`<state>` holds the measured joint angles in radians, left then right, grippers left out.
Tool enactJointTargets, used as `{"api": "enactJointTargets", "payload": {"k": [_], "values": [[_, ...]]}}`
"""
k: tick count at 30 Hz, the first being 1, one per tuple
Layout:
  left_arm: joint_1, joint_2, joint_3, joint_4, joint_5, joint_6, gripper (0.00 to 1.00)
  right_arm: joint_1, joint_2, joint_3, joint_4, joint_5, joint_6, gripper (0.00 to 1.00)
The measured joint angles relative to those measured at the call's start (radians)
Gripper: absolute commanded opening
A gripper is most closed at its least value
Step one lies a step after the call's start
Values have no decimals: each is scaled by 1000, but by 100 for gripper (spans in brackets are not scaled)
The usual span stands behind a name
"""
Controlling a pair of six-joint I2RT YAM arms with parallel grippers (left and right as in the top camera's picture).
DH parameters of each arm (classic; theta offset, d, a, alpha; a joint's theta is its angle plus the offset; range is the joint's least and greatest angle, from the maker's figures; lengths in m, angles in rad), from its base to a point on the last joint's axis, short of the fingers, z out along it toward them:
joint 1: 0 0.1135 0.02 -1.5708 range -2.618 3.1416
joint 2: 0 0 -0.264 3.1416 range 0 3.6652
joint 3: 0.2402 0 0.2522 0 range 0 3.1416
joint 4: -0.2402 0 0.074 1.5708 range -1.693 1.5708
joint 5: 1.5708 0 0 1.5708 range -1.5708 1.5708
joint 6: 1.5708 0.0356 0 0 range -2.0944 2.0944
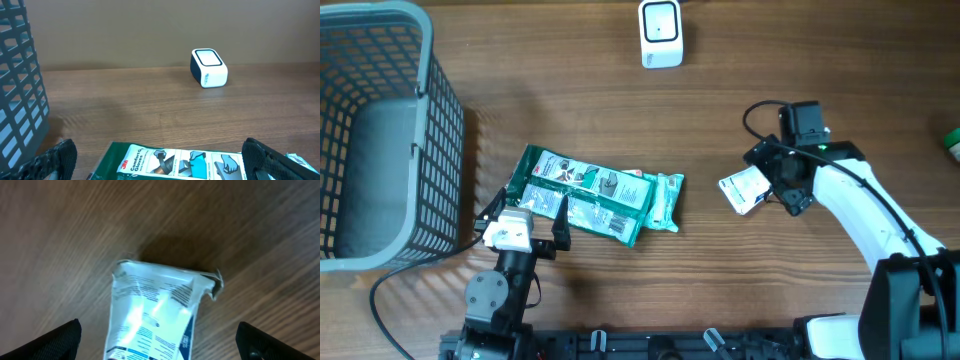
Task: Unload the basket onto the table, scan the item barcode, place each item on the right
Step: 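Grasp the white box on the table with the right gripper, then lift the white box and hold it under the scanner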
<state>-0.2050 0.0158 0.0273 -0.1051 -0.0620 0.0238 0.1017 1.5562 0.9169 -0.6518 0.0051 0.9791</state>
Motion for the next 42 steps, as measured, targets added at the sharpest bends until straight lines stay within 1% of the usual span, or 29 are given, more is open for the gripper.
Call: {"api": "enactJointTargets", "payload": {"k": [5,10,16,19,20,22,28,32,36,38,39,42], "values": [[0,0,0,0,0,0,100,-2,27,0,35,-17,-1,100],[0,0,0,0,0,0,100,-2,160,10,40,-20,16,100],[0,0,0,0,0,0,100,-2,204,49,77,15,58,74],[0,0,0,0,0,0,100,-2,207,50,84,25,64,72],[0,0,0,0,0,0,100,-2,207,50,85,25,64,67],[0,0,0,0,0,0,100,-4,207,51,89,10,51,62],[0,0,0,0,0,0,100,-7,212,79,106,-264,-6,62],[0,0,0,0,0,0,100,-7,162,87,175,-487,-41,62],[0,0,0,0,0,0,100,-7,119,94,335,-710,-113,62],[0,0,0,0,0,0,100,-7,119,96,415,-793,-155,64],[0,0,0,0,0,0,100,-7,119,96,462,-848,-187,66],[0,0,0,0,0,0,100,-7,119,95,611,-1046,-280,65]]}}
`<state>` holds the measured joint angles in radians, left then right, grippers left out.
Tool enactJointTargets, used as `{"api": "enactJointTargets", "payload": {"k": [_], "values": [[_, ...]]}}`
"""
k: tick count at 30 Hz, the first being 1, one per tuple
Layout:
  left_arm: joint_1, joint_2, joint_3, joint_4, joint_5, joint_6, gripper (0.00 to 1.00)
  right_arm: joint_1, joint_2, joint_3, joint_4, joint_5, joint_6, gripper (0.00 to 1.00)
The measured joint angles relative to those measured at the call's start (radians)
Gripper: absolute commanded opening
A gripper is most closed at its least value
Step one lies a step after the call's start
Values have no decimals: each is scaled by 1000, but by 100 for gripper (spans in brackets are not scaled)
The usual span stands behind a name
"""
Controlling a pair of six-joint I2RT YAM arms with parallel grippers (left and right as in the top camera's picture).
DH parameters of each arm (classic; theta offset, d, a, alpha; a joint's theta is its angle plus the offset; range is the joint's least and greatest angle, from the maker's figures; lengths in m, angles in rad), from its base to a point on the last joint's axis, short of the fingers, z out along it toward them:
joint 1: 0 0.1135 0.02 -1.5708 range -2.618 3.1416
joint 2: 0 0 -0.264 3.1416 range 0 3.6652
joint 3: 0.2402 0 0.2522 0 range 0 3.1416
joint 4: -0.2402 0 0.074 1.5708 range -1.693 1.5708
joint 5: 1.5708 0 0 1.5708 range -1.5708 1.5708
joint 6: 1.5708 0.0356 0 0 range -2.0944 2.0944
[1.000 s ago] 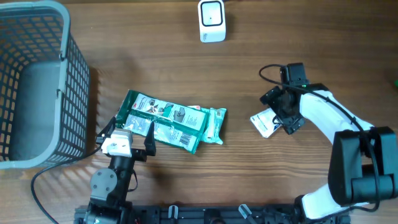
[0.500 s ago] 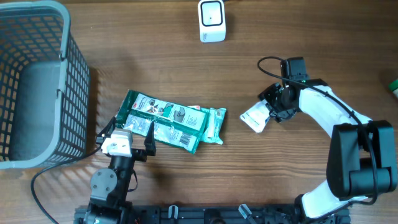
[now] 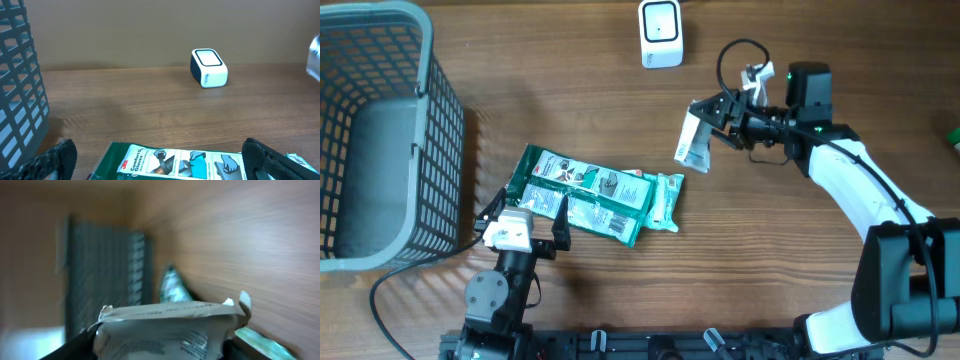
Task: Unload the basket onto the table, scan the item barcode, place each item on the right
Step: 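Lift the white box and hold it under the scanner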
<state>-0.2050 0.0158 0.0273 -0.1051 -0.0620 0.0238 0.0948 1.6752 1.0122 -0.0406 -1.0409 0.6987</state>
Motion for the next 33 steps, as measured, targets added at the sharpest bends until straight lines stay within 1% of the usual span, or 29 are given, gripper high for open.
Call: {"api": "enactJointTargets", "payload": {"k": [1,2,4,6,11,13,18,21,23,26,29,32,33], "values": [[0,0,0,0,0,0,100,0,0,0,55,-109,-33,65],[0,0,0,0,0,0,100,1,-3,3,96,-158,-41,65],[0,0,0,0,0,0,100,1,-4,3,161,-234,-37,63],[0,0,0,0,0,0,100,1,-5,3,176,-289,-25,63],[0,0,0,0,0,0,100,1,-5,3,177,-332,-15,63],[0,0,0,0,0,0,100,1,-5,3,177,-333,-15,66],[0,0,0,0,0,0,100,6,-5,3,177,-300,-50,66],[0,0,0,0,0,0,100,33,-5,3,177,-203,-68,66],[0,0,0,0,0,0,100,92,-5,3,179,-35,-91,66],[0,0,0,0,0,0,100,138,-5,4,172,110,-99,64],[0,0,0,0,0,0,100,187,-5,28,89,305,-119,61],[0,0,0,0,0,0,100,228,-5,112,-12,497,-183,60],[0,0,0,0,0,0,100,249,-5,164,-35,600,-219,59]]}}
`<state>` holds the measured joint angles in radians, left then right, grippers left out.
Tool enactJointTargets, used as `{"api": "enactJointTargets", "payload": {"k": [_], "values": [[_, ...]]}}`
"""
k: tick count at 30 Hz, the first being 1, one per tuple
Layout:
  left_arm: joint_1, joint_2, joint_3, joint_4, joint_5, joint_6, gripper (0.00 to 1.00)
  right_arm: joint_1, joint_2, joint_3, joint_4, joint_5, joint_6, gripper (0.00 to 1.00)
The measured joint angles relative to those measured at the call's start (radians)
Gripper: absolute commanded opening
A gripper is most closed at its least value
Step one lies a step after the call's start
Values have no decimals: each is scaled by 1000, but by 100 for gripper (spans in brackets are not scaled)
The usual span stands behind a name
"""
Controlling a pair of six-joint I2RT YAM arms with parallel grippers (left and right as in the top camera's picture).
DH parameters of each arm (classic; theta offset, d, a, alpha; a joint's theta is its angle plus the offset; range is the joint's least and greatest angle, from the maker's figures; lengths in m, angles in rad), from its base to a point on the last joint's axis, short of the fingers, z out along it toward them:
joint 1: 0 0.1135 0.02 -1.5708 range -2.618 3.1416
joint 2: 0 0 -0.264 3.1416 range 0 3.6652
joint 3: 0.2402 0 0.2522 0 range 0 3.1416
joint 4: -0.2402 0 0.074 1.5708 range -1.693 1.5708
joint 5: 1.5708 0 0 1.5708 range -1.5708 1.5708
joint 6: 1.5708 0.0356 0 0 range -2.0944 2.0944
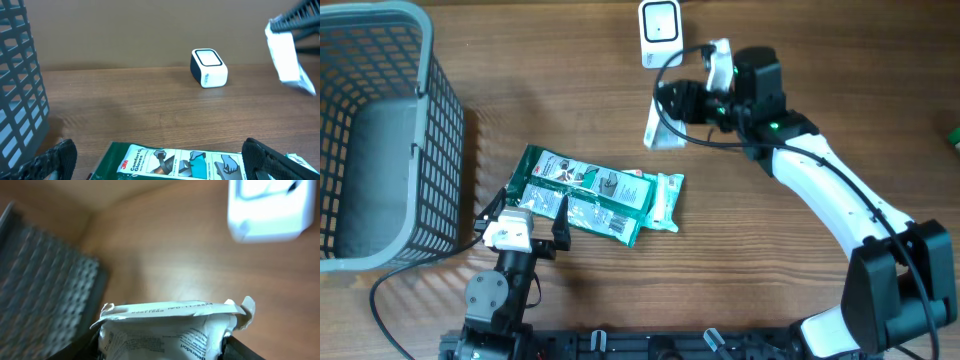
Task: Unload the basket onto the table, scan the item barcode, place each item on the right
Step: 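Lift the white box and hold it under the scanner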
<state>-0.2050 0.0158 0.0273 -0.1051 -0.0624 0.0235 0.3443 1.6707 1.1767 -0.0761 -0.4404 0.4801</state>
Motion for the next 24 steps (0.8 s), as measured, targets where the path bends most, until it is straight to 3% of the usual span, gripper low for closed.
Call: {"api": "enactJointTargets", "payload": {"k": [7,16,18,22,24], "values": [[0,0,0,0,0,0,100,55,35,233,-66,428,-157,52],[0,0,0,0,0,0,100,73,388,653,-162,853,-452,53],[0,0,0,0,0,0,100,105,475,723,-116,982,-578,52],[0,0,0,0,0,0,100,167,589,751,144,1171,-858,52],[0,0,0,0,0,0,100,195,647,757,301,1278,-1102,52]]}}
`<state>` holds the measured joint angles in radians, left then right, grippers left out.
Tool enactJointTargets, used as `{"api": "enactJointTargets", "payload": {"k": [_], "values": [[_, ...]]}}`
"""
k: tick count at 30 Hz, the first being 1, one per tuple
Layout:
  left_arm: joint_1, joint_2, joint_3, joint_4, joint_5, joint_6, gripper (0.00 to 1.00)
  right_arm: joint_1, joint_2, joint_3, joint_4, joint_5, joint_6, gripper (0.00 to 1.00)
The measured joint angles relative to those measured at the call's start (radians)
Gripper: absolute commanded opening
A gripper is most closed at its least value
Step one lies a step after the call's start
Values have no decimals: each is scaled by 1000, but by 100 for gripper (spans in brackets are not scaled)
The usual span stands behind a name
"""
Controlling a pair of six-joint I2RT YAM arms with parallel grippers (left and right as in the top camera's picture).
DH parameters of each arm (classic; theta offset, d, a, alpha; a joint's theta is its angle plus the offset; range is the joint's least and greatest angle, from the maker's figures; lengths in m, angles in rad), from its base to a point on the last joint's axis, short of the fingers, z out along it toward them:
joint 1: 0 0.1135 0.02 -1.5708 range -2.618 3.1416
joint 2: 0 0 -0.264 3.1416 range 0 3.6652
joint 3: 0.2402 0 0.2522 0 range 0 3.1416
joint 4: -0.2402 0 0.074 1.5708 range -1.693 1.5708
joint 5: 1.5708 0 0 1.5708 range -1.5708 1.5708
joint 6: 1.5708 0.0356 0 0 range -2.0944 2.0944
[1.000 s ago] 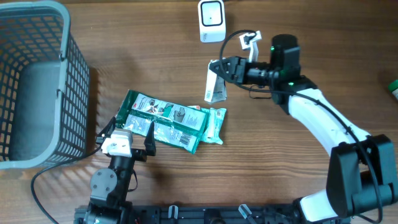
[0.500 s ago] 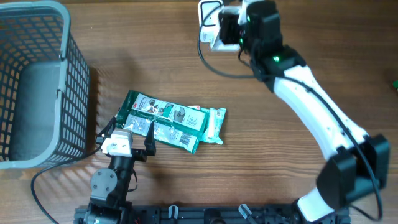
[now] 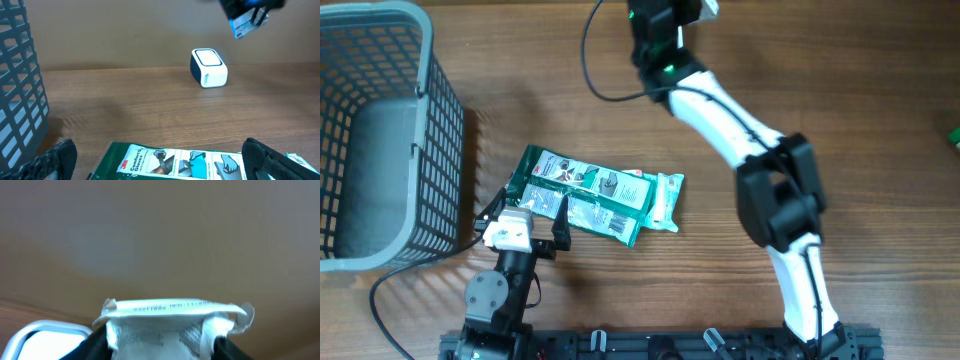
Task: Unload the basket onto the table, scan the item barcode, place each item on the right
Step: 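Lift the white box and hold it under the scanner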
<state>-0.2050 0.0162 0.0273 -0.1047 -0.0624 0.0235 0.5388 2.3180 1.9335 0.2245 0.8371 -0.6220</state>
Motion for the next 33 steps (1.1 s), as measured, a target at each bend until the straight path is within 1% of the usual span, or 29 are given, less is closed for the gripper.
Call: {"api": "enactJointTargets", "payload": {"k": [2,3,6,8,13,17,24,33], "values": [[0,0,0,0,0,0,100,31,83,5,203,54,-189,53],[0,0,0,0,0,0,100,41,112,5,228,74,-273,52],[0,0,0,0,0,0,100,55,170,5,230,97,-380,52],[0,0,0,0,0,0,100,59,195,5,231,103,-421,53],[0,0,0,0,0,0,100,63,202,5,271,100,-473,53],[0,0,0,0,0,0,100,67,202,5,305,76,-487,53],[0,0,0,0,0,0,100,85,202,5,360,-3,-473,53],[0,0,0,0,0,0,100,73,205,5,330,-71,-420,53]]}}
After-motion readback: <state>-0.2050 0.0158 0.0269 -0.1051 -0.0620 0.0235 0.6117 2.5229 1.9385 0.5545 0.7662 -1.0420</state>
